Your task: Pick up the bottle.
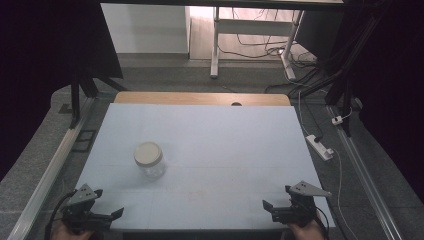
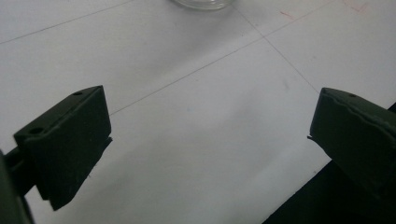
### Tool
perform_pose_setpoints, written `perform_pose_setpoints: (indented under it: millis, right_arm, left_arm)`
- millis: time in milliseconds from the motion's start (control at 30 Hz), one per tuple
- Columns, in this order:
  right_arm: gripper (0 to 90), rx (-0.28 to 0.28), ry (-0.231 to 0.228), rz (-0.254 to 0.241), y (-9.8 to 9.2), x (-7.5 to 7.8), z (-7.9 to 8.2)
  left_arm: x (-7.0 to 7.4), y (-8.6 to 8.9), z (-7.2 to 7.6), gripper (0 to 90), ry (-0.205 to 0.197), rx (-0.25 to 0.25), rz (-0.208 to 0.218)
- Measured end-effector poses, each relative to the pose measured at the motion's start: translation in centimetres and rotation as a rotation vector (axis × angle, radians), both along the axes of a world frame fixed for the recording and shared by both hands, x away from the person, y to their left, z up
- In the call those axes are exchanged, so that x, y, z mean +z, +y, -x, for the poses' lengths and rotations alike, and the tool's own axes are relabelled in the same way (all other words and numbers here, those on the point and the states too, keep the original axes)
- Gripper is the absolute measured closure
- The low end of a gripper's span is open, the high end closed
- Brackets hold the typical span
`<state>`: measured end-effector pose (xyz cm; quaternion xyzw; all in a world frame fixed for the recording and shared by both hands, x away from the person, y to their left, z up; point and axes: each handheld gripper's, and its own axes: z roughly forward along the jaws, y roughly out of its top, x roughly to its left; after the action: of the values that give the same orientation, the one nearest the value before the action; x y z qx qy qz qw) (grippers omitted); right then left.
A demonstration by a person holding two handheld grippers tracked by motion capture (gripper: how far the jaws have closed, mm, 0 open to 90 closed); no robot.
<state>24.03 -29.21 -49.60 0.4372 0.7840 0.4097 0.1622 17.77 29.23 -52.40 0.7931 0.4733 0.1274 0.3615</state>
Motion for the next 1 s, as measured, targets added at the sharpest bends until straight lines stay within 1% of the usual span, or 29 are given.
perform_pose_setpoints:
  millis: [167, 333, 467, 500, 600, 667, 733, 867, 1000]
  right_arm:
    - [0.0, 0.005, 0.005, -0.001, 0.01, -0.02, -0.05]
    - [0.0, 0.015, 0.007, 0.0, 0.03, -0.03, -0.06]
    - [0.0, 0.019, 0.01, -0.002, 0.05, -0.04, -0.07]
    - [0.0, 0.02, 0.011, -0.002, 0.05, -0.04, -0.07]
    - [0.0, 0.023, 0.011, 0.0, 0.06, -0.05, -0.09]
    - [0.0, 0.025, 0.012, 0.002, 0.1, -0.05, -0.09]
    - [0.0, 0.029, 0.014, 0.004, 0.14, -0.06, -0.1]
    - [0.0, 0.042, 0.012, 0.007, 0.2, -0.06, -0.08]
    - [0.0, 0.045, 0.014, 0.009, 0.25, -0.08, -0.09]
  left_arm:
    - [-0.02, -0.15, -0.03, 0.0, 0.003, -0.012, -0.013]
    - [-0.03, -0.06, -0.06, 0.0, 0.007, -0.014, -0.004]
    - [-0.05, -0.24, -0.07, 0.3, 0.005, -0.008, -0.02]
    - [-0.04, -0.39, -0.06, 0.3, 0.005, -0.015, -0.033]
    - [-0.02, -0.49, -0.01, 0.0, -0.002, -0.021, -0.045]
    - [-0.01, -0.47, 0.03, 0.0, -0.002, -0.019, -0.042]
    - [0.02, -0.31, 0.06, 0.0, -0.006, -0.014, -0.026]
    - [0.09, -0.29, 0.15, 0.0, -0.017, -0.012, -0.025]
    - [0.19, -0.37, 0.13, 0.0, -0.026, -0.023, -0.001]
